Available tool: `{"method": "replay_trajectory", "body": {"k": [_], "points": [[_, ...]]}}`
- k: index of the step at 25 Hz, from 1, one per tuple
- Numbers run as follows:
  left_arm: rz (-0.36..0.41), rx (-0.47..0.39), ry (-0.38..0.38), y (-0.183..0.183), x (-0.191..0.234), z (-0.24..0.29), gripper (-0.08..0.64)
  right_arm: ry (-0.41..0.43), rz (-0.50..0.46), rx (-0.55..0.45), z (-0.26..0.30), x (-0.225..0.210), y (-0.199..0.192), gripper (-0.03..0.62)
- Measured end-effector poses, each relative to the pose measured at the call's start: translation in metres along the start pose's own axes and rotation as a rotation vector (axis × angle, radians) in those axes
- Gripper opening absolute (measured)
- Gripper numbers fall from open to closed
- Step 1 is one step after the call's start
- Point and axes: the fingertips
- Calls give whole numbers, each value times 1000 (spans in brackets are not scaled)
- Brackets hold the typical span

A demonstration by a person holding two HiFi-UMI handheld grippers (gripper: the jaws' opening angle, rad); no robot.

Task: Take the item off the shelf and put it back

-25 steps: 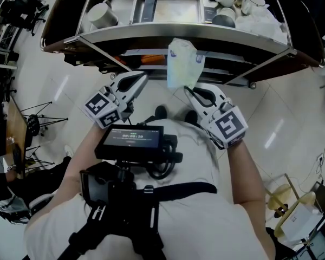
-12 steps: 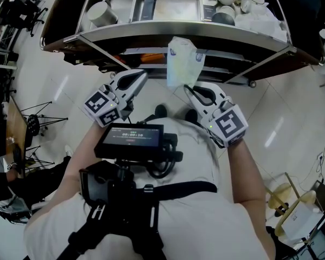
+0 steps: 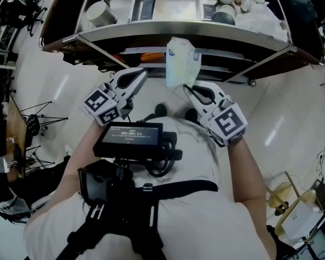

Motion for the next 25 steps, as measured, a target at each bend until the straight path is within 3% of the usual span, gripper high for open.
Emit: {"method": "replay_trajectory", "body": {"k": [12,25], "points": [[-8,14,23,-5,6,1,12,28,25,76,2,1,-23,9],[-18,46,9,-14,12,20,12,33,71,189,11,-33,-83,11]]}}
Point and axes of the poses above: the fingertips, and each gripper's own axes: z forward along the fingers, x to its left, y out of its top, and after that the axes turned 13 degrees about -x, right-handed
